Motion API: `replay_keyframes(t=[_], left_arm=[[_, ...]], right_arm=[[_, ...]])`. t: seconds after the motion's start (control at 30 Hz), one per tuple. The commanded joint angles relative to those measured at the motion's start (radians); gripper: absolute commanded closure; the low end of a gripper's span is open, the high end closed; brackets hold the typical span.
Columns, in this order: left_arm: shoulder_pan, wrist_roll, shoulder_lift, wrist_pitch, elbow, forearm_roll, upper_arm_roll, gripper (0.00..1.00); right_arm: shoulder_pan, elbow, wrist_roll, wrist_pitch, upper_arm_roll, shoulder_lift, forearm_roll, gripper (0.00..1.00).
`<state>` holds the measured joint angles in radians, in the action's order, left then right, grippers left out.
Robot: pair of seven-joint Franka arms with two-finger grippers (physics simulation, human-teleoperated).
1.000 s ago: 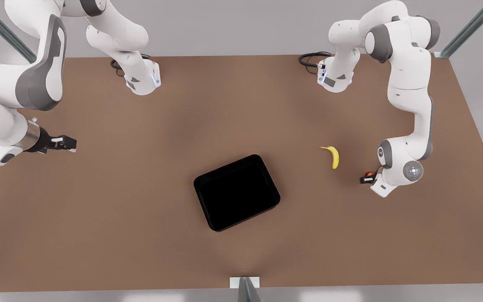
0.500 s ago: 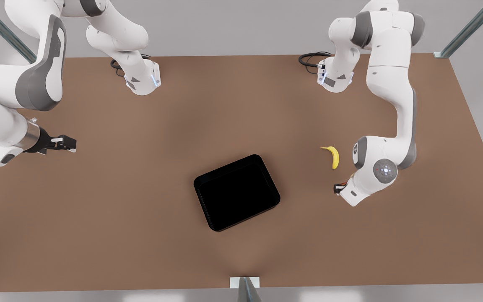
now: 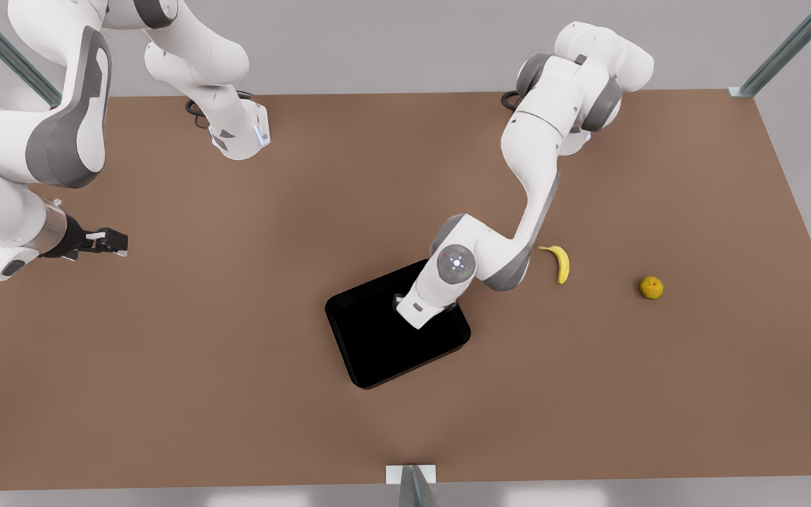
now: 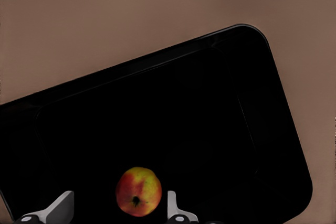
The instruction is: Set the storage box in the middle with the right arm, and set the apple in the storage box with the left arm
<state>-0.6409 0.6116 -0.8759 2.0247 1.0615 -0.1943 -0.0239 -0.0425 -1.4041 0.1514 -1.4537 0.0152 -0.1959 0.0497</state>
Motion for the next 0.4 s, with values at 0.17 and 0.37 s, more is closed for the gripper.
replay_keyframes(t=[0.17, 0.37], left_arm=[[0.134, -0.486, 0.445, -0.853, 0.011, 0.093, -0.361, 0.00], [0.351, -0.515, 0.698, -0.778, 0.233, 0.237, -0.034, 0.00]], right_arm=[[0.000, 0.000, 0.005, -0.001, 0.000, 0.001, -0.001, 0.00], [0.000, 0.000, 0.007, 0.001, 0.000, 0.003, -0.001, 0.00]])
